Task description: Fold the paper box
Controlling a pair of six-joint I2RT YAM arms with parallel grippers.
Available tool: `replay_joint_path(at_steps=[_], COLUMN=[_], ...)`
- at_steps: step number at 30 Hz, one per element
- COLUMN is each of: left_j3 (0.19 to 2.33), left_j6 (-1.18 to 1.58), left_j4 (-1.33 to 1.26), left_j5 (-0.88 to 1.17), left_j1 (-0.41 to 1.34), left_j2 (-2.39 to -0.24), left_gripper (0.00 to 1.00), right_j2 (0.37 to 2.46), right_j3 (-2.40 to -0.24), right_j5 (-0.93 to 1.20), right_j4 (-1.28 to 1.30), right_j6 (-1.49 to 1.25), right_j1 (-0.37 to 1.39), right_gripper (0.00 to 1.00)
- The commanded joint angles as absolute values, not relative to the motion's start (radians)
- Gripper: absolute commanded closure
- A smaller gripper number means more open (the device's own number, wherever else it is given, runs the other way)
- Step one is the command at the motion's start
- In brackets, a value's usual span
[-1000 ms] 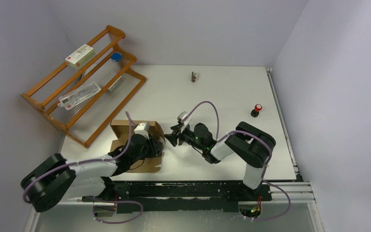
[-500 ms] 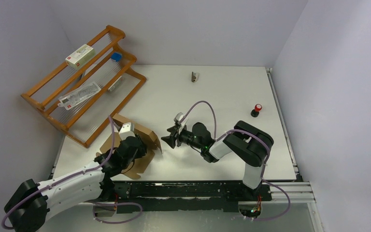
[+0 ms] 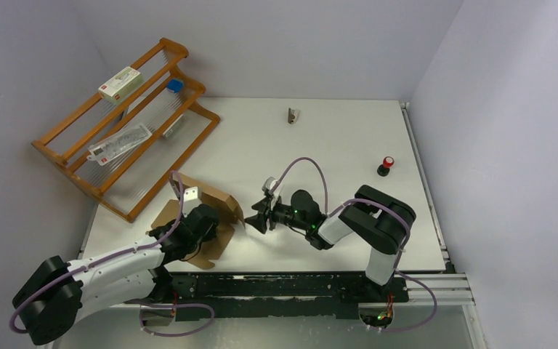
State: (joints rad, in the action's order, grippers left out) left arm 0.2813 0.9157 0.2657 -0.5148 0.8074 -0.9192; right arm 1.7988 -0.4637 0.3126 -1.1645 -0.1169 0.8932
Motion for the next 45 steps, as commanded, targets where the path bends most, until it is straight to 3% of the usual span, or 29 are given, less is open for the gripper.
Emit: replay_joint_path(at_steps=[1, 20, 26, 31, 38, 45], left_j3=[0.300, 0.262, 0.290, 0.368, 0.393, 0.343], left_j6=[0.900, 0.844, 0.840, 0.860, 0.963, 1.002], left_j4=[0.197, 0.039, 0.128, 0.335, 0.497, 0.453], left_j5=[-0.442, -0.294, -0.331, -0.470, -0.551, -0.479], left_j1=[0.804, 0.805, 0.805, 0.804, 0.793, 0.791], left_j2=[-0.939, -0.992, -0.947, -0.847, -0.848, -0.885], left_gripper=[0.61, 0.62, 0.61, 0.52, 0.30, 0.27], right_j2=[1.771, 1.873, 1.877, 1.856, 1.846, 1.843], right_j3=[-0.451, -0.593, -0.588, -0.549, -0.533, -0.530], right_j5=[0.324, 0.212, 0.210, 0.193, 0.213, 0.253], right_j4=[-1.197, -1.204, -1.199, -1.209, -1.213, -1.224], right_j6=[-0.133, -0.088, -0.082, -0.079, -0.098, -0.107], right_j1=[0.918, 0.955, 0.956, 0.956, 0.957, 0.957], right_gripper=[0.42, 0.39, 0.39, 0.39, 0.39, 0.39])
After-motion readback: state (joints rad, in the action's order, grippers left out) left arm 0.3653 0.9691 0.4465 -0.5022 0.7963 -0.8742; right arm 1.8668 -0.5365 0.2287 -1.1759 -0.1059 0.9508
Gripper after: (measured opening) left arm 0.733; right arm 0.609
